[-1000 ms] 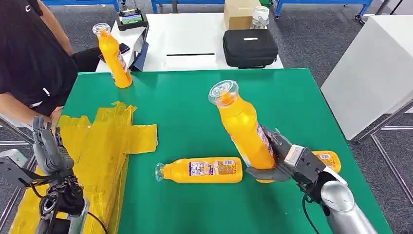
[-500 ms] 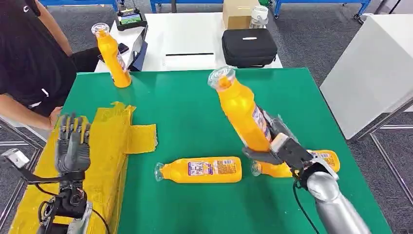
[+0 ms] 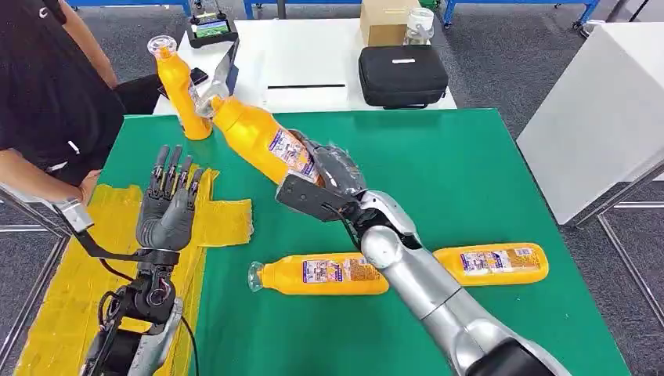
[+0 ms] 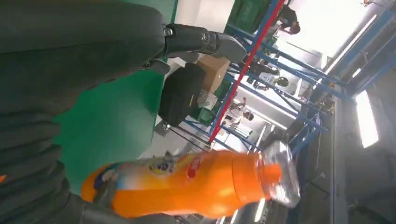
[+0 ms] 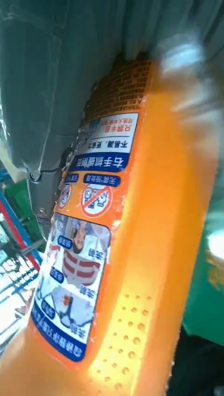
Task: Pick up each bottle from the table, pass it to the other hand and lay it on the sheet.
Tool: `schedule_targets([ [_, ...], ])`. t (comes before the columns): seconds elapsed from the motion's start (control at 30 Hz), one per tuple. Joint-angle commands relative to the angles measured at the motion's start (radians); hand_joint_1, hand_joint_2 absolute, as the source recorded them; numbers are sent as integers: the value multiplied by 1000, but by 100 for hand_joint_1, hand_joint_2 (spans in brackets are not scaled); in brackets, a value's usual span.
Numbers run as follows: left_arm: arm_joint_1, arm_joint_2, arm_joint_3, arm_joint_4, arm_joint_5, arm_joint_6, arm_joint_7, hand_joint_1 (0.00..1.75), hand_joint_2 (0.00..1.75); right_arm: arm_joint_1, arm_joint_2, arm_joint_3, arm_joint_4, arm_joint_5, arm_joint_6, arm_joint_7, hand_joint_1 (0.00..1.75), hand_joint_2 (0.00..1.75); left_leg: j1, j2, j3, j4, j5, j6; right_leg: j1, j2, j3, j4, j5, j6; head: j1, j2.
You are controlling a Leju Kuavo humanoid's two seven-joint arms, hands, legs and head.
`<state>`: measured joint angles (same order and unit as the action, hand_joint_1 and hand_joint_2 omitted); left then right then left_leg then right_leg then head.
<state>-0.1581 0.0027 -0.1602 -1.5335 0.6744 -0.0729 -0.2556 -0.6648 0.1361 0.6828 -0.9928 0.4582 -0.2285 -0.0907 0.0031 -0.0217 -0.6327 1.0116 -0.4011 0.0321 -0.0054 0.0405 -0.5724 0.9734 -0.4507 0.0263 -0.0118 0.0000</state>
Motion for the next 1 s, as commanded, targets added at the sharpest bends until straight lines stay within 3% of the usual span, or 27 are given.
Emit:
schedule_targets([
  [0.03,-45,3,-26,63,6,2,5,0,175,-105,46,60,214,-18,-2,-18,175,175,-1,1,1,0,0,-1,0,-2,1,0,0,0,1,0],
  [0.37,-81,-13,-7,110,13,7,5,0,175,-99,104,128,200,36,-2,3,175,175,-2,1,1,0,-1,-1,-2,-3,1,0,-1,0,0,0],
  [1.0,-84,-32,-4,110,14,4,7,0,175,-82,121,184,176,84,30,45,175,175,-2,1,2,0,-1,-1,-2,-3,2,-1,-1,0,0,0],
])
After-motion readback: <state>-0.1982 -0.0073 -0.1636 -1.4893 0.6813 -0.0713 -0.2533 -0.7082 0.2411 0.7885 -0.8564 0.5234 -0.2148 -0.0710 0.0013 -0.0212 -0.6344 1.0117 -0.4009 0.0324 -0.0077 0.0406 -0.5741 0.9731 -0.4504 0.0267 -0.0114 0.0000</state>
